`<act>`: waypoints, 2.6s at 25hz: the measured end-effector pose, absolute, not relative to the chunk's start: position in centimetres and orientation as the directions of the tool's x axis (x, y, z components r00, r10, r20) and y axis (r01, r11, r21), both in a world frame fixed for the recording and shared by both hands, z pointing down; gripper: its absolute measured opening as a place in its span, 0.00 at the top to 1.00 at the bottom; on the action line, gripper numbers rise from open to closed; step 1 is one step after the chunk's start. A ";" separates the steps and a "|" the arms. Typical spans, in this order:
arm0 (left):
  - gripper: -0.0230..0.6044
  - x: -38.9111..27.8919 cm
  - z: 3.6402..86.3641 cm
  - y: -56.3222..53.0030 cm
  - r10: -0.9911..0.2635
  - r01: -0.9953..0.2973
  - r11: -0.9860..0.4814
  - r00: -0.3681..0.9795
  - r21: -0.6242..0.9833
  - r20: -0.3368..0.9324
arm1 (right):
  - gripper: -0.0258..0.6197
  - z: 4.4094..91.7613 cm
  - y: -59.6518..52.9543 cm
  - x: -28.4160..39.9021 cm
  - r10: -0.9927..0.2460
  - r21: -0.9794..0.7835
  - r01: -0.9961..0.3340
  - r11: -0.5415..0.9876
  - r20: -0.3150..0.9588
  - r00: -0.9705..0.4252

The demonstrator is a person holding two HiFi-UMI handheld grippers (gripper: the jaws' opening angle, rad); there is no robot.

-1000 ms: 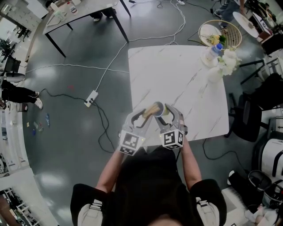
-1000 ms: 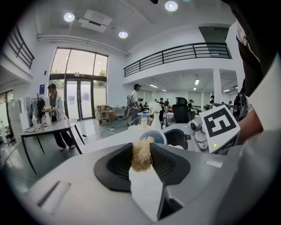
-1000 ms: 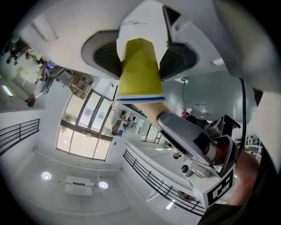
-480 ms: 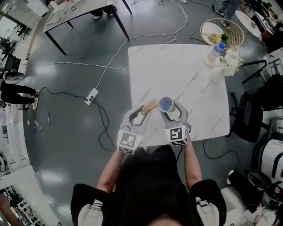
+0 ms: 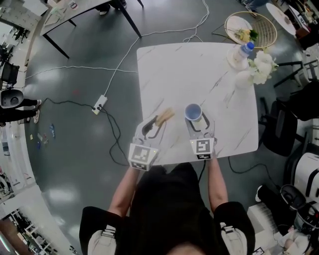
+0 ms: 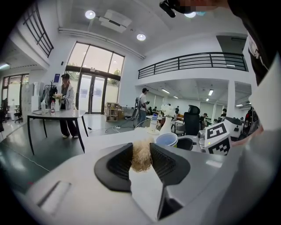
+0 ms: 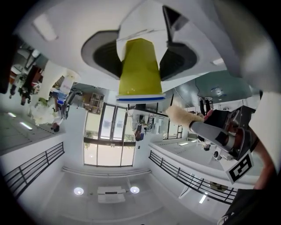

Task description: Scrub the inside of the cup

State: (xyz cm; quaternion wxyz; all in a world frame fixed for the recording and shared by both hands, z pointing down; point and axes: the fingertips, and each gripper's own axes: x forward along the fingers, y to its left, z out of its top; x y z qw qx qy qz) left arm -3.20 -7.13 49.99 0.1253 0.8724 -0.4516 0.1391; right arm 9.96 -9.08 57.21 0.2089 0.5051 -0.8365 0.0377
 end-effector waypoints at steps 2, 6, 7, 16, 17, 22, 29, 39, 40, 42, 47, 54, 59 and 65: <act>0.76 -2.4 50.6 -7.8 -0.747 -0.818 -0.567 0.559 0.094 0.360 | 0.53 58.1 -9.8 11.0 -0.834 0.153 -0.867 0.474 0.393 -0.387; 0.76 -1.0 52.1 -8.9 -0.738 -0.817 -0.567 0.560 0.105 0.377 | 0.53 59.9 -11.1 12.3 -0.825 0.152 -0.865 0.479 0.415 -0.384; 0.76 -0.7 52.5 -9.1 -0.735 -0.817 -0.566 0.559 0.106 0.384 | 0.53 60.4 -11.3 12.6 -0.821 0.145 -0.865 0.481 0.420 -0.387; 0.76 0.7 55.9 -10.6 -0.732 -0.836 -0.537 0.528 0.112 0.430 | 0.53 64.8 -13.7 13.8 -0.791 0.089 -0.863 0.498 0.454 -0.410; 0.76 0.8 56.2 -10.6 -0.733 -0.839 -0.532 0.524 0.113 0.434 | 0.53 65.1 -13.8 13.8 -0.788 0.085 -0.861 0.501 0.456 -0.414; 0.76 0.8 57.2 -10.7 -0.736 -0.851 -0.512 0.506 0.120 0.450 | 0.53 66.7 -14.6 13.7 -0.775 0.070 -0.854 0.515 0.464 -0.429; 0.76 1.4 58.3 -10.3 -0.735 -0.856 -0.497 0.501 0.140 0.458 | 0.53 68.1 -14.6 14.2 -0.767 0.045 -0.858 0.511 0.474 -0.432; 0.76 1.3 58.3 -9.6 -0.741 -0.864 -0.484 0.490 0.140 0.459 | 0.52 68.2 -14.2 14.5 -0.773 0.019 -0.869 0.495 0.466 -0.430; 0.76 1.3 58.3 -9.5 -0.742 -0.864 -0.484 0.489 0.140 0.459 | 0.52 68.3 -14.1 14.5 -0.771 0.016 -0.869 0.494 0.471 -0.429; 0.76 1.2 58.2 -9.4 -0.742 -0.864 -0.483 0.489 0.140 0.458 | 0.51 68.6 -13.7 14.6 -0.763 0.005 -0.870 0.493 0.484 -0.429; 0.76 0.9 58.0 -8.7 -0.744 -0.864 -0.485 0.490 0.137 0.454 | 0.49 69.2 -12.8 14.9 -0.759 -0.004 -0.878 0.478 0.501 -0.415; 0.76 0.7 57.5 -8.0 -0.746 -0.860 -0.493 0.494 0.129 0.445 | 0.49 69.5 -12.3 15.5 -0.758 0.004 -0.887 0.462 0.522 -0.392; 0.76 0.4 57.2 -7.4 -0.747 -0.860 -0.493 0.494 0.128 0.445 | 0.49 69.7 -11.7 16.1 -0.758 -0.002 -0.897 0.441 0.534 -0.374; 0.76 0.2 56.6 -6.8 -0.749 -0.855 -0.504 0.504 0.124 0.430 | 0.49 69.2 -10.5 16.5 -0.767 -0.011 -0.908 0.418 0.532 -0.359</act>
